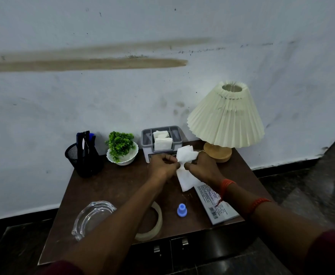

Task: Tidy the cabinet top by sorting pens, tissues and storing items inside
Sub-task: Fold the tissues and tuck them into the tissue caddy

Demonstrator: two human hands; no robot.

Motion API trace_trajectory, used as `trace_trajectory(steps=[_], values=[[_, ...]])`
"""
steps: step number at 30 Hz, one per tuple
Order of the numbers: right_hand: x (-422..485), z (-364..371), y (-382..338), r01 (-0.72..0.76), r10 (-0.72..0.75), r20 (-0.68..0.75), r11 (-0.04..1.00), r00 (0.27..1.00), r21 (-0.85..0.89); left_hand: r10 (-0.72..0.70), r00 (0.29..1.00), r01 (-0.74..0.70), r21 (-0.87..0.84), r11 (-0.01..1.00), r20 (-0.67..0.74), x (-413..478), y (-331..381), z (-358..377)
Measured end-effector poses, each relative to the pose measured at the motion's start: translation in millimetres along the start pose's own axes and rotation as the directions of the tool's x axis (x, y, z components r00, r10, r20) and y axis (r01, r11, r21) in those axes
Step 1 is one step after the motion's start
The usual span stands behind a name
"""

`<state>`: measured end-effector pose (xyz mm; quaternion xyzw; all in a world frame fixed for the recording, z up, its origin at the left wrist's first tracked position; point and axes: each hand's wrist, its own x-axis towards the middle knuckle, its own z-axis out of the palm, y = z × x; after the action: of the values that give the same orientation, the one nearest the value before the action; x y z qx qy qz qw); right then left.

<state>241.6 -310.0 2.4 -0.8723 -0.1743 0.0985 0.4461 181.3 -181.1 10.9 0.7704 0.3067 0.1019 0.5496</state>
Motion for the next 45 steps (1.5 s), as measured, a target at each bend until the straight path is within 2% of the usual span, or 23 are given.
trace_trajectory(steps=[4, 9, 12, 15, 17, 20, 23, 26, 29, 32, 35, 37, 45], values=[[-1, -4, -18, -0.021, 0.005, 0.07, 0.975, 0.998, 0.223, 0.084, 0.996, -0.083, -0.047, 0.995, 0.007, -1, 8, -20], [-1, -16, -45, 0.014, -0.074, 0.139, 0.92, 0.988, 0.391, 0.211, 0.976, -0.205, -0.085, 0.975, 0.06, -9, 22, -54], [1, -21, -61, -0.082, -0.014, 0.217, 0.9, 0.976, 0.428, 0.272, 0.958, -0.268, -0.062, 0.962, 0.087, -12, 30, -72], [5, -19, -73, -0.206, 0.086, 0.252, 0.837, 0.964, 0.506, 0.3, 0.947, -0.296, -0.056, 0.954, 0.113, -11, 38, -83], [8, -21, -81, -0.159, 0.08, 0.197, 0.889, 0.977, 0.428, 0.303, 0.947, -0.3, -0.046, 0.953, 0.109, -9, 43, -88], [13, -31, -91, 0.084, -0.093, 0.06, 0.986, 0.994, 0.141, 0.318, 0.947, -0.317, -0.036, 0.948, 0.052, -2, 47, -90], [16, -44, -109, 0.217, -0.235, -0.087, 0.96, 0.968, -0.177, 0.346, 0.938, -0.348, -0.061, 0.936, -0.032, 1, 48, -89], [25, -54, -127, 0.239, -0.304, -0.213, 0.929, 0.929, -0.282, 0.338, 0.939, -0.343, -0.098, 0.934, -0.063, 0, 47, -84], [36, -61, -142, 0.243, -0.364, -0.251, 0.88, 0.897, -0.409, 0.287, 0.958, -0.288, -0.158, 0.945, -0.03, 3, 47, -76], [47, -61, -149, 0.221, -0.357, -0.249, 0.868, 0.9, -0.445, 0.179, 0.983, -0.16, -0.29, 0.944, 0.04, 3, 53, -64], [54, -54, -151, 0.175, -0.312, -0.255, 0.878, 0.915, -0.445, 0.064, 0.987, 0.013, -0.469, 0.883, 0.148, 2, 67, -52], [56, -50, -152, 0.147, -0.286, -0.256, 0.88, 0.924, -0.452, 0.016, 0.98, 0.091, -0.516, 0.852, 0.199, 4, 73, -45], [61, -46, -147, 0.133, -0.282, -0.23, 0.852, 0.932, -0.506, -0.004, 0.973, 0.129, -0.529, 0.838, 0.232, 16, 69, -33]])
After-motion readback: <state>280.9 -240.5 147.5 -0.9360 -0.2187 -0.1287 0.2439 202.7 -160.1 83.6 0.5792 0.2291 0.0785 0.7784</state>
